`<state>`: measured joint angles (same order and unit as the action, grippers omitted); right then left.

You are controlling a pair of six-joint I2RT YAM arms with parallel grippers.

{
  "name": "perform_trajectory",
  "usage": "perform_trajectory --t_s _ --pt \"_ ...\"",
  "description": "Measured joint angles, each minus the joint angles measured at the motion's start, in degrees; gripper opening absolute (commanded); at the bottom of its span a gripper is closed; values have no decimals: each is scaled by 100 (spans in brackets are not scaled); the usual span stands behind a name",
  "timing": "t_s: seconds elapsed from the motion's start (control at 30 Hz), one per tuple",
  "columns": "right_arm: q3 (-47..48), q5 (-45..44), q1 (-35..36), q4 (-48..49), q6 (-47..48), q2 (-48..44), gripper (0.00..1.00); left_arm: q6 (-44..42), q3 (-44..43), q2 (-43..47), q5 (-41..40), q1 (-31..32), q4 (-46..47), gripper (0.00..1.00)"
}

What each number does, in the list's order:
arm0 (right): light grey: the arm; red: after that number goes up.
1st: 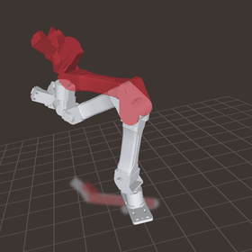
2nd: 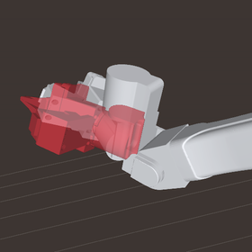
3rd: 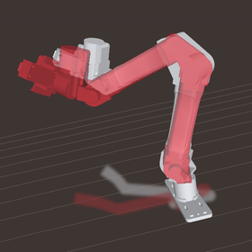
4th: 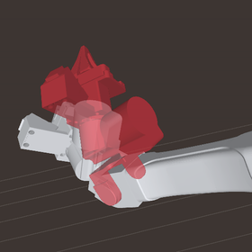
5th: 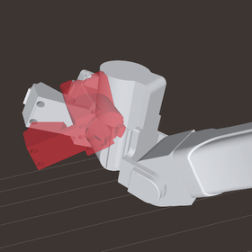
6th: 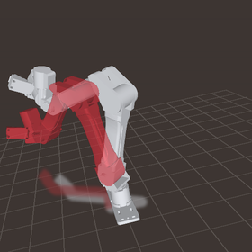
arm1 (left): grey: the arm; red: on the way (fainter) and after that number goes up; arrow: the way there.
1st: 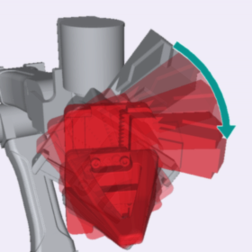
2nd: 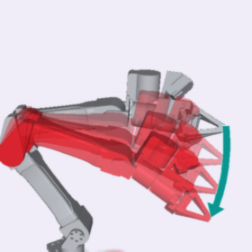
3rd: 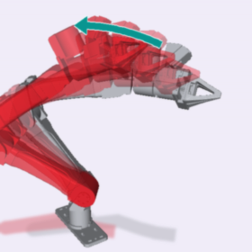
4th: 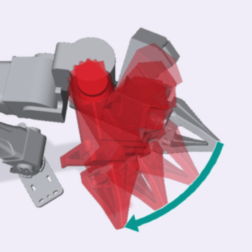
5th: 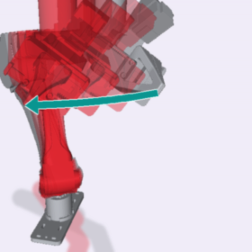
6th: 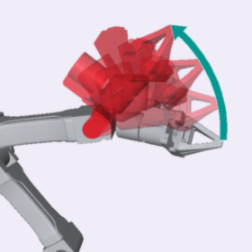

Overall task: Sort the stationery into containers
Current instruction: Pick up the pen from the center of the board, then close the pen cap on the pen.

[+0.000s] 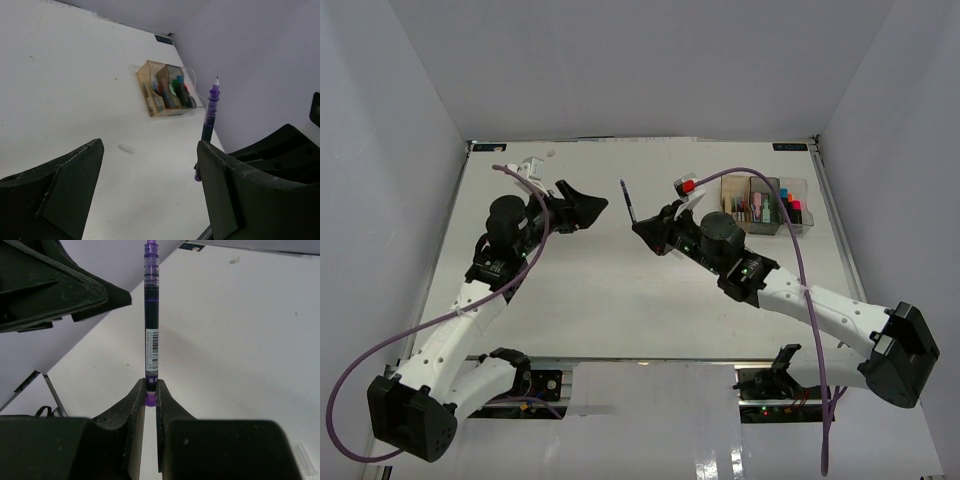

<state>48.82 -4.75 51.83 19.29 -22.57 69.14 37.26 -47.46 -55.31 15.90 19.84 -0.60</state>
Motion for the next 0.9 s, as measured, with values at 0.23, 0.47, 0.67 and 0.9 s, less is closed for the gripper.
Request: perform_trajectory --t_s 0.23,0.47,0.67,0.9 --pt "-352 151 61 702 -66 -59 8 275 411 -44 42 772 1034 82" --pt "-501 219 81 1084 -140 -83 8 313 461 -293 -24 1213 1790 77" --pt "-636 326 81 1377 -256 -129 8 352 474 -566 -149 1322 2155 68" --pt "-662 387 85 1497 -302 -129 8 400 479 -715 -181 1410 2430 53"
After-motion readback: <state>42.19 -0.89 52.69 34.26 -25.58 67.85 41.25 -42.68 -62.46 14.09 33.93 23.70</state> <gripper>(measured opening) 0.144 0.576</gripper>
